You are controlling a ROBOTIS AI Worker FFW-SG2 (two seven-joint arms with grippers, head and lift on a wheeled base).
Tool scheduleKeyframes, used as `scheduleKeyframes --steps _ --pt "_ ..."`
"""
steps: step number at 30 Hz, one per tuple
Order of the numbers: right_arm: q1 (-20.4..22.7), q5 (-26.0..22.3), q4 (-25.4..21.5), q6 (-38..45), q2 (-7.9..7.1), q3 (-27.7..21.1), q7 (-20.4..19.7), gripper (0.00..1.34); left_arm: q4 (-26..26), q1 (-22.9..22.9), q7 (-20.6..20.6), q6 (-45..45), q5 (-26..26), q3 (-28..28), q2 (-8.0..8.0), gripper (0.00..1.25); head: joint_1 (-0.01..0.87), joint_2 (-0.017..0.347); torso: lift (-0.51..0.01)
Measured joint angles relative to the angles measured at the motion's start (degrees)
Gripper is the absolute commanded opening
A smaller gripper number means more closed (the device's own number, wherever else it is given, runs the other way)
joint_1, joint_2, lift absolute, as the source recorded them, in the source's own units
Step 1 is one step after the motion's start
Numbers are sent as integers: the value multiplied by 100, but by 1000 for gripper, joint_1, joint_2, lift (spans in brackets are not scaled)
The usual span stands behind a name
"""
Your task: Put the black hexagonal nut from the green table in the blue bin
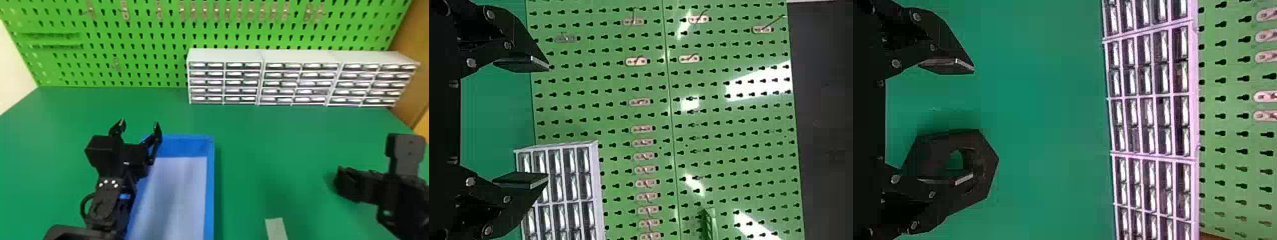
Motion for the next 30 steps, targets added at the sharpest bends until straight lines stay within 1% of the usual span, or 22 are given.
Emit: scheduleKeyframes --steps 13,23,30 --pt "-47 -10 -206 600 4 -100 0 827 0 -9 2 -1 -4 0 0 782 657 57 -95" --pt "-5 -91 -275 847 40 -241 0 828 14 -31 -1 -1 -9 -6 0 782 657 57 -95" --pt "-24 -151 -279 969 20 -312 0 828 25 -52 -2 -1 -9 -5 0 782 657 57 -95"
